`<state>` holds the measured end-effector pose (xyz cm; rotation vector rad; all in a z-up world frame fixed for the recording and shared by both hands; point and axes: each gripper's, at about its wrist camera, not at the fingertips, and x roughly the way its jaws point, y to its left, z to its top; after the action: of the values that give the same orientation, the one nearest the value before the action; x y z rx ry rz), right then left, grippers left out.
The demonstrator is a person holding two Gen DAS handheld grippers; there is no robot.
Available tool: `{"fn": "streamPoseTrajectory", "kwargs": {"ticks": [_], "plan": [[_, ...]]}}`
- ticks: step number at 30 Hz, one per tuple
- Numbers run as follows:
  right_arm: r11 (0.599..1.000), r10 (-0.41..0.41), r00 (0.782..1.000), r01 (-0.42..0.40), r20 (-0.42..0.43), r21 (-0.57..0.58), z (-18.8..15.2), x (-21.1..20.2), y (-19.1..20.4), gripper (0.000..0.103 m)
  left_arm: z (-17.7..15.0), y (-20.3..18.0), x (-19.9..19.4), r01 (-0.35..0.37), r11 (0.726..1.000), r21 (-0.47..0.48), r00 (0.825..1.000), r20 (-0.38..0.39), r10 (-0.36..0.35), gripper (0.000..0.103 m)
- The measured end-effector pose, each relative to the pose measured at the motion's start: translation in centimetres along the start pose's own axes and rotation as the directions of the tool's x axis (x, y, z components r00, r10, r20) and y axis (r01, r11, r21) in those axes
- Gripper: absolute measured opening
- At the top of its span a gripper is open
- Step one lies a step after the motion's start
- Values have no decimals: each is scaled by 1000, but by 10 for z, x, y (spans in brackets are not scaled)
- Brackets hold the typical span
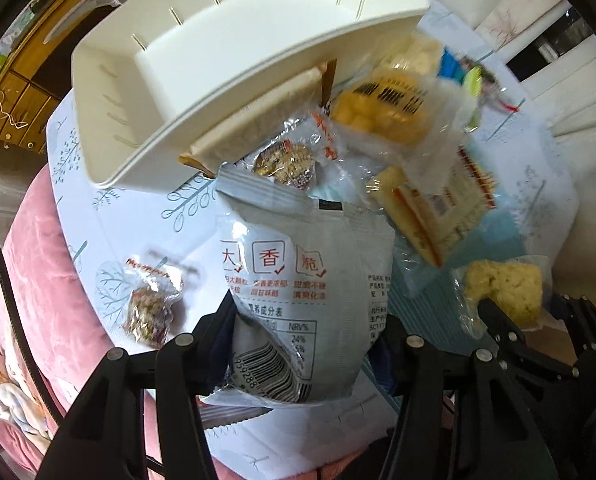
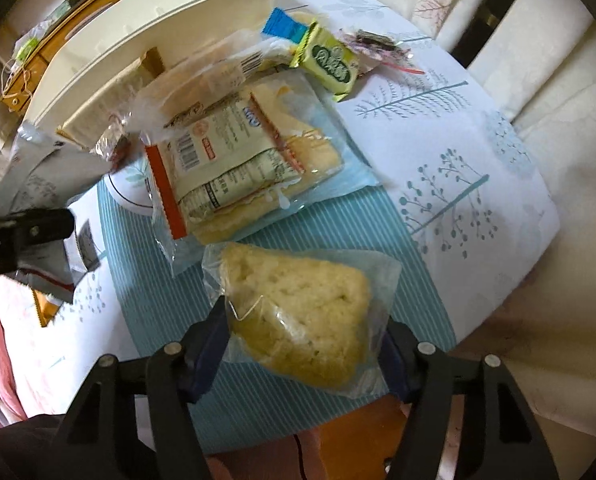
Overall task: Organize snacks
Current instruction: 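Lift and carry both held bags over the white bin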
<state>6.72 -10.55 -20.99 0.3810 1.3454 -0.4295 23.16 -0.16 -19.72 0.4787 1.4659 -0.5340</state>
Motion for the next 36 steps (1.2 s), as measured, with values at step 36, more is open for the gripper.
{"fn": "streamPoseTrajectory", "kwargs": {"ticks": [36], "plan": [[855,361,879,-179,311,-487,178,-141,49,66,26,98,-135,228,866,-445,901,433,-15,56]]}}
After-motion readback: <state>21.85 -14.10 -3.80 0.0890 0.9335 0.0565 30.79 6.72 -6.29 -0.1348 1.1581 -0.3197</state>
